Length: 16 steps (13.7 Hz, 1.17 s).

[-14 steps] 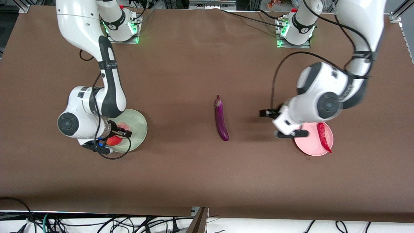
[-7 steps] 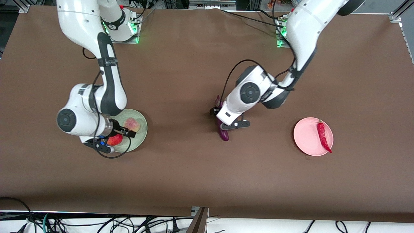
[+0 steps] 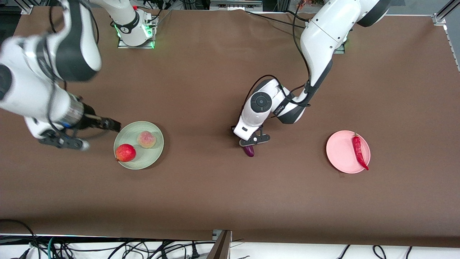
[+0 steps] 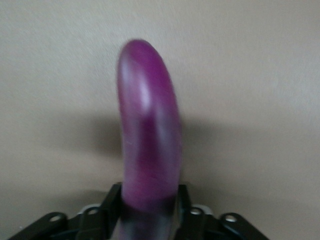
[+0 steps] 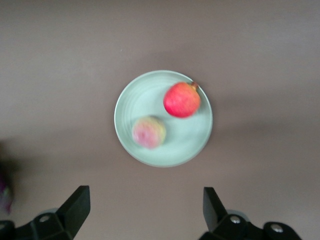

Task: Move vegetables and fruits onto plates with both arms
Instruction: 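Grasp the purple eggplant with the left gripper while the right gripper withdraws, then carry the eggplant with the left gripper and lower it onto the pink plate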

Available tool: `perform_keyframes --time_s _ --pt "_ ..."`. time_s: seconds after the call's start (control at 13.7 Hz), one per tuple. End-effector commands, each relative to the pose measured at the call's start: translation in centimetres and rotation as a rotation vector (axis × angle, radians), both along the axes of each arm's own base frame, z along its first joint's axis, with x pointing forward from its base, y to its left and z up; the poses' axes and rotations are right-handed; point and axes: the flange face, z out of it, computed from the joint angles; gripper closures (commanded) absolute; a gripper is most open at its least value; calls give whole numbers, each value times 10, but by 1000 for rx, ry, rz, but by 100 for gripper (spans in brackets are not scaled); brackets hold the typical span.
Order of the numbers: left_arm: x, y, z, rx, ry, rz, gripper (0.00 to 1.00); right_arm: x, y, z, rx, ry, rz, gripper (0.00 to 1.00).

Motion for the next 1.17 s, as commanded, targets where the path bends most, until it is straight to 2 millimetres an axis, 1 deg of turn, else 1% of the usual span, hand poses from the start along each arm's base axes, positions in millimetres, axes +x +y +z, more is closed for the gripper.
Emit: perform_keyframes --time_s 0.0,0.07,0.15,0.22,0.36,0.44,0.51,0.58,0.66,0.73,0.8,0.87,0.95,1.09 --pt "14 14 21 20 -12 45 100 -44 -24 59 12 6 45 0" --pt "21 24 32 34 -6 51 100 -54 -30 68 13 6 56 0" --pt "27 36 47 56 9 63 100 -57 -34 62 17 17 63 0" --pt "34 53 63 88 33 67 100 -59 -32 53 20 32 72 0" --pt "45 98 96 155 96 8 100 -56 -36 49 8 29 84 0" --pt "52 127 110 178 129 -36 100 -55 -33 48 -16 21 99 0" --pt "57 153 119 194 162 -73 100 -54 -39 48 -14 21 93 0" --pt "63 185 125 208 203 -112 100 -53 -43 48 -8 21 95 0" --pt "72 231 125 203 249 -169 100 -52 -44 49 -9 17 107 0" --pt "81 268 128 186 256 -220 100 -50 -44 49 -24 4 112 0" --pt "88 304 126 169 261 -251 100 -48 -44 49 -26 -4 116 0" --pt "93 335 121 156 265 -268 100 -47 -41 46 -26 -2 122 0" --pt "95 356 113 150 276 -261 100 -45 -36 47 -28 -11 128 0" --pt "96 412 98 176 300 -266 100 -42 -33 50 -26 -27 129 0"
